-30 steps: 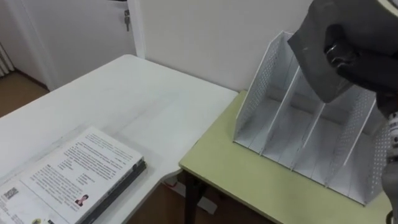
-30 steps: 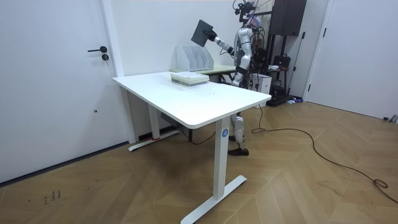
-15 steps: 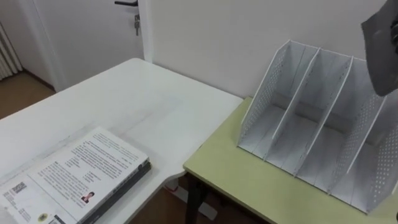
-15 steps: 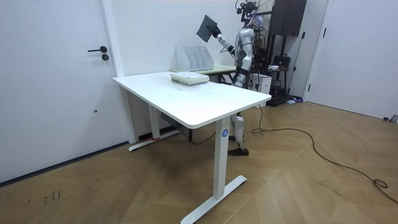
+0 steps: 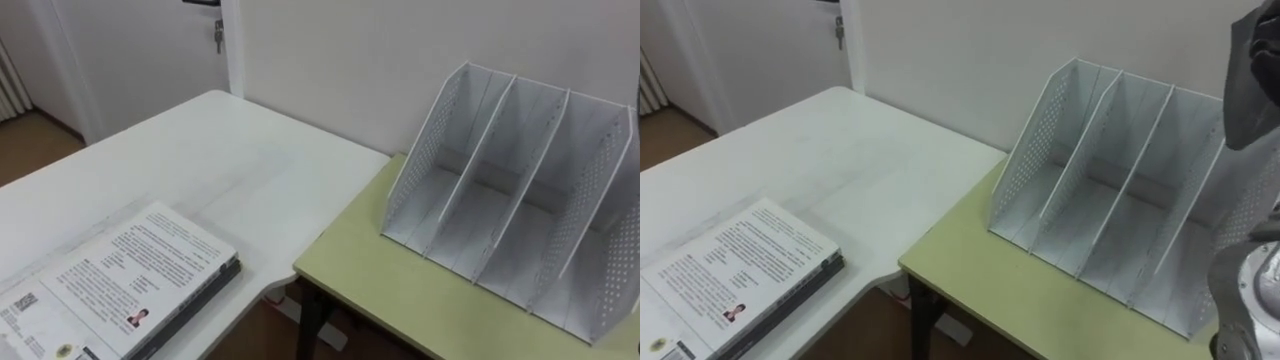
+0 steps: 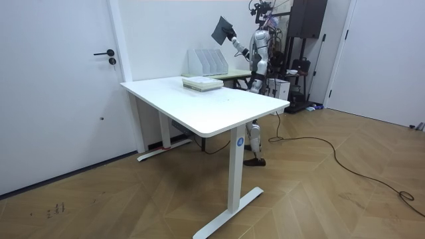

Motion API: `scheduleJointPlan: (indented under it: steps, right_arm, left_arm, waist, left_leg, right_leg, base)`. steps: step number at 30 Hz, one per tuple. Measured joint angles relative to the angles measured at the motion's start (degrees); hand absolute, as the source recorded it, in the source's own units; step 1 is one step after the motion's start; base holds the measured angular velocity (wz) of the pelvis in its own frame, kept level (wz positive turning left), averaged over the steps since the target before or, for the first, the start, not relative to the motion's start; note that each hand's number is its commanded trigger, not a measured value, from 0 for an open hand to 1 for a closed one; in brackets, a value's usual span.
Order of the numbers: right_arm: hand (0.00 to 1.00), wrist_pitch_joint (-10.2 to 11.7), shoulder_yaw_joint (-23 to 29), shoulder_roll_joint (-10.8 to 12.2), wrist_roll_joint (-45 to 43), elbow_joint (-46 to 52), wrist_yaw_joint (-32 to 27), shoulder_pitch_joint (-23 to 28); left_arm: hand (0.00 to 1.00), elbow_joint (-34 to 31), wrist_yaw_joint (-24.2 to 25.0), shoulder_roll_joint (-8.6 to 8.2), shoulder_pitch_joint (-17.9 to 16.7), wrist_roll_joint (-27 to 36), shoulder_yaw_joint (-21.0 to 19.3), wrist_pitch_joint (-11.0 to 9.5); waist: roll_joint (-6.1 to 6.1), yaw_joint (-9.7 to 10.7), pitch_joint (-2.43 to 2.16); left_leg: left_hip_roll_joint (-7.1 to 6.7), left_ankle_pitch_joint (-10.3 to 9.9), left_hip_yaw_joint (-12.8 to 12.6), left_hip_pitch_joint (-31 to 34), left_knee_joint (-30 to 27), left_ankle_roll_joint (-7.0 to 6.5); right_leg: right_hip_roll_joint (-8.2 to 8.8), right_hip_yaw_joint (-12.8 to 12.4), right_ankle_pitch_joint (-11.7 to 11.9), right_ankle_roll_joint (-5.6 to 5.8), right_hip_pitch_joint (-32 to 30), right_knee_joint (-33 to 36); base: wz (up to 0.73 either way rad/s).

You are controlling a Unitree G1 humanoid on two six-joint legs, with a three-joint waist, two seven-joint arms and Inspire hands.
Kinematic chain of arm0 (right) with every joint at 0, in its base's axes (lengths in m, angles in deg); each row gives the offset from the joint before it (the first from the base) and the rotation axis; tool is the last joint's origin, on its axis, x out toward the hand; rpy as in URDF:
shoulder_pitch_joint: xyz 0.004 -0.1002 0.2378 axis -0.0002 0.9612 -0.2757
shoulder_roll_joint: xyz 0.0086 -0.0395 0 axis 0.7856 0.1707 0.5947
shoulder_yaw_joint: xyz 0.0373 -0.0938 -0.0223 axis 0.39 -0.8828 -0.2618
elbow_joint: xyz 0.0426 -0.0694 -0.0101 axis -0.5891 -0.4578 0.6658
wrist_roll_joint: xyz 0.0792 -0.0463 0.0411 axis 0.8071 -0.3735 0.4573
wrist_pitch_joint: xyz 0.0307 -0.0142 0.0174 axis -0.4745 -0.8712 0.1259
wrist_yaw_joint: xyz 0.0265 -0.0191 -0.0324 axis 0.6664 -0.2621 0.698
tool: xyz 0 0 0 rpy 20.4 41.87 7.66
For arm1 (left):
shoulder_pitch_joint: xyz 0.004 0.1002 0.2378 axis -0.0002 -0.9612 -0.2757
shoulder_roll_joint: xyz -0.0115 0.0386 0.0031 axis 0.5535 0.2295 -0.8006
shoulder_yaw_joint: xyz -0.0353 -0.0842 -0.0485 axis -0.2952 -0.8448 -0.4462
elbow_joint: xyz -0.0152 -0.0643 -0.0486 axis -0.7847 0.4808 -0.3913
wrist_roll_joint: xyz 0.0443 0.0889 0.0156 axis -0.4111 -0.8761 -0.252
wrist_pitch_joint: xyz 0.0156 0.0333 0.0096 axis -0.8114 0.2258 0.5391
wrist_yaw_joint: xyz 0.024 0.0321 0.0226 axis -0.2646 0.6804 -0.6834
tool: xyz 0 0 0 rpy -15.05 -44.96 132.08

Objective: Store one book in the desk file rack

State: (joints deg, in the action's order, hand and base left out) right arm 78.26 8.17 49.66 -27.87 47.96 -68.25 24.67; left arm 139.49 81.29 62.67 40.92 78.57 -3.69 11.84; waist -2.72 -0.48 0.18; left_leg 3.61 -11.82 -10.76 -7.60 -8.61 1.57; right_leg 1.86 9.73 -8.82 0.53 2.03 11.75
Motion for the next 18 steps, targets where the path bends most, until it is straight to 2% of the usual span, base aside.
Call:
scheduleJointPlan:
  steps: [11, 18]
  right_arm:
    - [1.0, 0.01, -0.01, 0.04, 0.21, -4.21, 0.8, 0.15]
    - [1.0, -0.08, 0.0, 0.02, 0.56, -5.72, 2.04, 0.13]
  left_arm:
    - [0.0, 0.14, -1.06, -0.01, 0.04, 1.08, -0.02, 1.0]
    - [0.0, 0.38, -1.56, 0.13, 0.04, 1.05, -0.21, 1.31]
  waist:
    - [0.48, 0.19, 0.21]
    - [0.92, 0.08, -0.14]
  left_leg:
    - [0.02, -0.02, 0.07, 0.26, 0.28, 0.01]
    - [0.03, -0.02, 0.17, 0.3, 0.41, 0.01]
  right_leg:
    - [0.01, 0.29, 0.0, 0.0, -0.04, -0.04]
    - [0.01, 0.54, 0.0, 0.0, -0.07, -0.13]
  base:
    - [0.01]
    - [0.01]
